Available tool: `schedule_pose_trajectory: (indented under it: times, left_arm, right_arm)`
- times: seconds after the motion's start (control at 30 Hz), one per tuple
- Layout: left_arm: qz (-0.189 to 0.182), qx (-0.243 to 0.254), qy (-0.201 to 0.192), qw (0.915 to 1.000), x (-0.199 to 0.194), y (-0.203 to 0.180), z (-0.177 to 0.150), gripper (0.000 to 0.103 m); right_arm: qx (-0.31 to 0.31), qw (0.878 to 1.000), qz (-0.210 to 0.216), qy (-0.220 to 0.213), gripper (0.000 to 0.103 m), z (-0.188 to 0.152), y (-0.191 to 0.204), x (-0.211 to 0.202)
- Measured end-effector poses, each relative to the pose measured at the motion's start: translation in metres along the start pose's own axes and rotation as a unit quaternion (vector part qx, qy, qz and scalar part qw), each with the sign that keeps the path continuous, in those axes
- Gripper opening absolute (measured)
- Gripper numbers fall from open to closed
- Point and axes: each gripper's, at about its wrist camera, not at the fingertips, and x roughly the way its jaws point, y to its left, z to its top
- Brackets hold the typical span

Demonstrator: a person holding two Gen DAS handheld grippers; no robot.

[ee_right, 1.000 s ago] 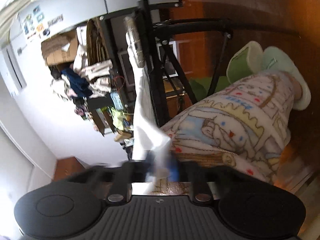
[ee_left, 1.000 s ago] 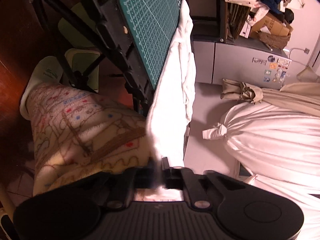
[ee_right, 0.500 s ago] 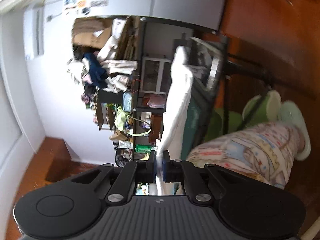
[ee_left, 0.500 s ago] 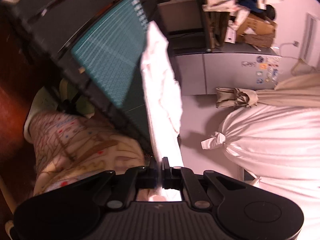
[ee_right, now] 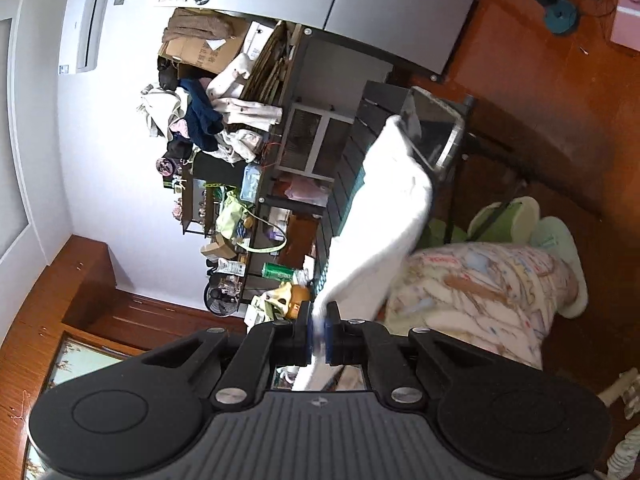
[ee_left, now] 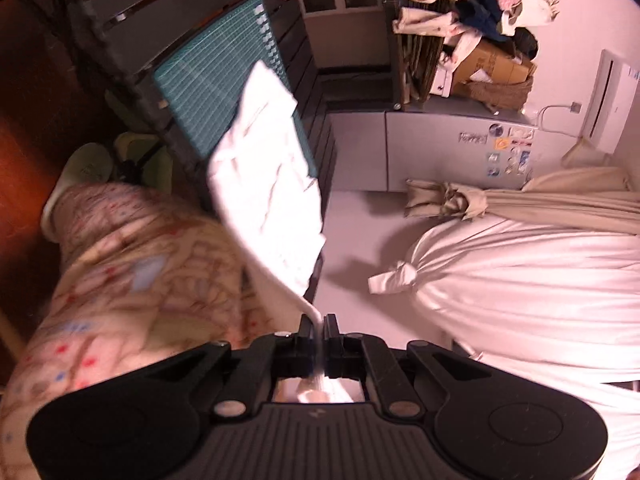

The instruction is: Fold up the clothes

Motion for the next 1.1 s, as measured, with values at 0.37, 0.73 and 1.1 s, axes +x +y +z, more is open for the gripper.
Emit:
schedule_pose_trajectory:
  times: [0.37, 0.73, 1.1]
  left_arm:
    - [-0.022, -0.019, -0.048, 0.9984, 0.105, -0.030, 0.128, 0.004]
    - [0.044, -0.129, -0.047, 0.9895, 0.191, 0.029, 0.217, 0.004]
    - [0.015, -0.168, -0.093, 0.9813, 0.224, 0.054, 0.256, 0.040]
  right_arm:
    - [-0.013, 1.000, -0.016, 0.002, 0.005, 0.130, 0.017, 0.157]
    - [0.034, 0.992, -0.114, 0.033, 0.005, 0.202, -0.046, 0.290]
    - [0.074, 0.986, -0.146, 0.000, 0.033, 0.222, -0.077, 0.337]
